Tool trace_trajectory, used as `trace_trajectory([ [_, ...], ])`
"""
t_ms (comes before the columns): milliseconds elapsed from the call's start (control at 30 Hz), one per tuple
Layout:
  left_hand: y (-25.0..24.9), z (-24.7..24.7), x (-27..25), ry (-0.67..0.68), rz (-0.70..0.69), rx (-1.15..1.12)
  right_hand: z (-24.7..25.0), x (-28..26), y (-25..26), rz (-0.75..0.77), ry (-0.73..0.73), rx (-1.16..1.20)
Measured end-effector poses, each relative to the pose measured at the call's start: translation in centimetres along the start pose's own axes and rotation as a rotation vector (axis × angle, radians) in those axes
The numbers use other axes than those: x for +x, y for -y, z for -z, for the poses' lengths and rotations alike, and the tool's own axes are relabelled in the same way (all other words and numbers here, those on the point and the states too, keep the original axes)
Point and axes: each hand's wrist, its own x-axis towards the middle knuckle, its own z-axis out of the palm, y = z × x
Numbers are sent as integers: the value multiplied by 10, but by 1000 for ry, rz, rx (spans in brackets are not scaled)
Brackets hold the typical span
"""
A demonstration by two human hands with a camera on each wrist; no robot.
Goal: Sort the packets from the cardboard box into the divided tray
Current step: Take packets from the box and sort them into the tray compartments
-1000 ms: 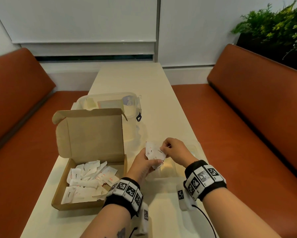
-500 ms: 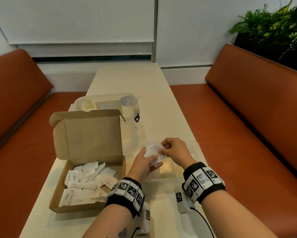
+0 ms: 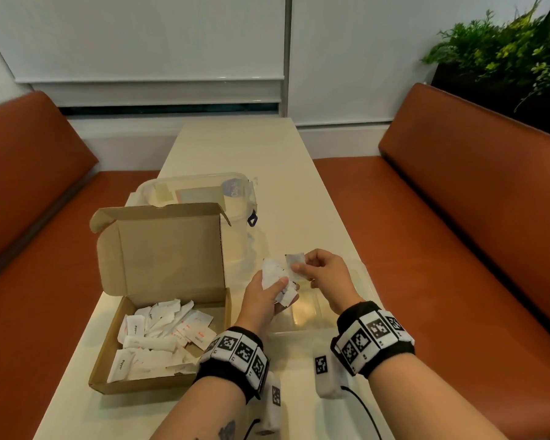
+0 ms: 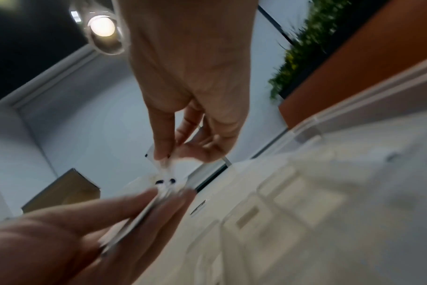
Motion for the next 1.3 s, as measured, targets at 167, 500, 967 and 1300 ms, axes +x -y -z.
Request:
trace_trajectory([
  [167,-1,-5,2,-38,-44,87,-7,-6,-12,-55,9,65],
  [500,0,9,10,-128,-92,286,11,17,12,85,156,-466],
  [967,5,26,19,-168,-90,256,-4,41,-27,132,160,-1121],
  [1300,3,26,22,-122,-72,270,-7,42,-38,210,151,-1245],
])
